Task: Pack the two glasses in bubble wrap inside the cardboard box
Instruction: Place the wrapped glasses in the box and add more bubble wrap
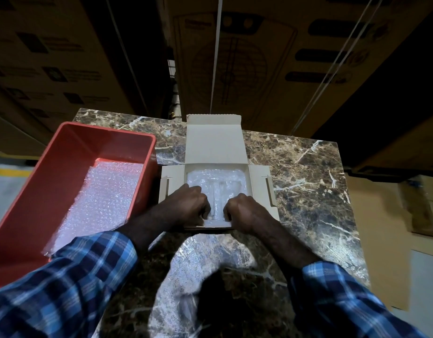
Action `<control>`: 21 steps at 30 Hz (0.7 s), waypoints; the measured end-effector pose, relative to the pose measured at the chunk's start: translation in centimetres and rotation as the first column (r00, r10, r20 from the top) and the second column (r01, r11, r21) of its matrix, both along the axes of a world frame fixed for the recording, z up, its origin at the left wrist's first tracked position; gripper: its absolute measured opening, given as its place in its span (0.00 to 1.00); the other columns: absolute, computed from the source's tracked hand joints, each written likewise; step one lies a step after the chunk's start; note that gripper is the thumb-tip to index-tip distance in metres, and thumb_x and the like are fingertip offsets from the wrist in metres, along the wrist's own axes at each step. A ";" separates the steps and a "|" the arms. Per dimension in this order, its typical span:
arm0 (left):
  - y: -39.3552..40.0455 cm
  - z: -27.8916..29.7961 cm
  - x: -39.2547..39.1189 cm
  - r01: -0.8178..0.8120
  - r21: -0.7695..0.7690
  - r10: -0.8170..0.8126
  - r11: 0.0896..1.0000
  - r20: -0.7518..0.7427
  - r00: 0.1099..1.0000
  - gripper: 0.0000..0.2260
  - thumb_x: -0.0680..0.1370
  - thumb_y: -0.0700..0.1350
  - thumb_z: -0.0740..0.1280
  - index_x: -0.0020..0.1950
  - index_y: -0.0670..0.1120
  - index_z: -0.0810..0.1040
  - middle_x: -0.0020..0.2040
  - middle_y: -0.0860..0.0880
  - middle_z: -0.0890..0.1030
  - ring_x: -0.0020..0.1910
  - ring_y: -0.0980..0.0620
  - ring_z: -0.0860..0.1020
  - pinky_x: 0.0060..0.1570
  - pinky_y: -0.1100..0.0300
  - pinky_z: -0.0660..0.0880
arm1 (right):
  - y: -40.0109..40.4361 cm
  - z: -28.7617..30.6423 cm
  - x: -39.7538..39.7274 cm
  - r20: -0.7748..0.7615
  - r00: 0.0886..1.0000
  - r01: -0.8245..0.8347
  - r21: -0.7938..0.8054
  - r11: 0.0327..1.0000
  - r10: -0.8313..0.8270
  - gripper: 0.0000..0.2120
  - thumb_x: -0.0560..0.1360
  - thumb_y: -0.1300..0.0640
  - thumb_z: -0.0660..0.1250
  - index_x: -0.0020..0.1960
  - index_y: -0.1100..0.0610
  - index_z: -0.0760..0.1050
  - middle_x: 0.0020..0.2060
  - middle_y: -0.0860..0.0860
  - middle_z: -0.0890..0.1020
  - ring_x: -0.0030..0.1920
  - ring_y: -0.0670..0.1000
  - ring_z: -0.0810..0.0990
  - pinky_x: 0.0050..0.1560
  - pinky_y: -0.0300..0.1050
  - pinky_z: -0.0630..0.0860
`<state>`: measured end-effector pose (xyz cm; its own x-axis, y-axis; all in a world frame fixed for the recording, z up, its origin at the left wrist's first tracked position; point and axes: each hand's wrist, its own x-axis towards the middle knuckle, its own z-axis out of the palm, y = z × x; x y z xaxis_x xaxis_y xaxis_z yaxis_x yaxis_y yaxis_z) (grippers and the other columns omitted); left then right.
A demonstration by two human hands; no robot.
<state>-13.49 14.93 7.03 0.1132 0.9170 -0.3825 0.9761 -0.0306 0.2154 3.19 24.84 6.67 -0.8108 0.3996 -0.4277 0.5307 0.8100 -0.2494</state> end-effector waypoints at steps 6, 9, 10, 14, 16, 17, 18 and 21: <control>0.0 0.0 0.1 0.049 -0.009 -0.050 0.999 -0.118 0.992 0.08 0.71 0.52 0.72 0.47 0.52 0.81 0.45 0.54 0.83 0.55 0.50 0.72 0.47 0.54 0.63 | 0.5 0.3 0.0 0.056 0.998 -0.038 0.083 0.996 0.034 0.06 0.73 0.66 0.68 0.48 0.59 0.75 0.41 0.54 0.72 0.38 0.55 0.72 0.36 0.45 0.67; -0.3 -0.4 0.5 0.046 0.007 -0.044 0.999 -0.137 0.990 0.06 0.72 0.51 0.72 0.46 0.51 0.80 0.44 0.54 0.83 0.55 0.49 0.72 0.50 0.53 0.64 | 0.3 0.4 -0.2 0.063 0.998 -0.032 0.081 0.996 0.027 0.06 0.74 0.65 0.68 0.50 0.60 0.76 0.44 0.56 0.74 0.42 0.56 0.76 0.38 0.44 0.67; -0.4 -0.4 0.5 0.052 0.001 -0.051 0.999 -0.134 0.990 0.06 0.73 0.51 0.71 0.46 0.51 0.80 0.45 0.54 0.83 0.55 0.49 0.72 0.50 0.53 0.65 | 0.3 0.4 -0.2 0.073 0.997 -0.028 0.076 0.997 0.022 0.07 0.74 0.65 0.68 0.51 0.60 0.76 0.46 0.56 0.75 0.43 0.56 0.76 0.39 0.45 0.67; -0.4 0.0 -0.8 0.049 -0.049 -0.050 0.998 -0.020 0.999 0.07 0.76 0.53 0.69 0.50 0.51 0.82 0.46 0.54 0.84 0.53 0.52 0.74 0.55 0.57 0.67 | 0.9 1.1 -0.7 0.148 0.989 0.004 0.035 0.999 -0.009 0.08 0.73 0.64 0.68 0.52 0.58 0.77 0.49 0.56 0.76 0.48 0.58 0.79 0.43 0.48 0.77; -0.5 0.1 -1.4 -0.029 -0.015 0.030 0.999 0.087 0.996 0.10 0.76 0.55 0.69 0.45 0.49 0.84 0.42 0.53 0.85 0.47 0.53 0.78 0.54 0.56 0.72 | 1.3 1.5 -0.8 0.128 0.991 0.022 0.035 0.999 -0.026 0.07 0.73 0.64 0.67 0.50 0.57 0.76 0.45 0.55 0.75 0.48 0.59 0.80 0.45 0.49 0.79; -0.6 0.2 -1.4 -0.075 0.009 0.073 0.997 0.140 0.987 0.10 0.76 0.54 0.70 0.43 0.48 0.84 0.41 0.52 0.85 0.45 0.52 0.80 0.52 0.55 0.74 | 1.5 1.7 -0.8 0.104 0.994 0.030 0.054 0.998 -0.035 0.08 0.73 0.64 0.67 0.51 0.57 0.75 0.44 0.55 0.74 0.49 0.59 0.80 0.43 0.48 0.77; -0.5 0.2 -1.3 -0.114 0.036 0.106 0.993 0.172 0.979 0.09 0.75 0.52 0.71 0.43 0.47 0.84 0.41 0.51 0.84 0.45 0.51 0.80 0.50 0.55 0.74 | 1.5 1.8 -0.7 0.074 0.997 0.029 0.077 0.997 -0.035 0.11 0.73 0.63 0.69 0.54 0.57 0.74 0.46 0.55 0.74 0.51 0.60 0.80 0.42 0.48 0.75; -0.5 0.1 -0.6 -0.196 0.101 0.176 0.975 0.176 0.969 0.18 0.71 0.55 0.77 0.54 0.47 0.78 0.53 0.48 0.76 0.55 0.49 0.72 0.53 0.54 0.72 | 1.3 1.7 -0.2 0.037 0.999 -0.004 0.111 0.994 0.000 0.37 0.70 0.57 0.79 0.71 0.57 0.62 0.60 0.59 0.71 0.55 0.60 0.77 0.45 0.50 0.75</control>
<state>-14.12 14.48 7.13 -0.0110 0.9650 -0.2621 0.9183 0.1135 0.3793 2.98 26.17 8.37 -0.7960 0.4450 -0.4104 0.5365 0.8326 -0.1377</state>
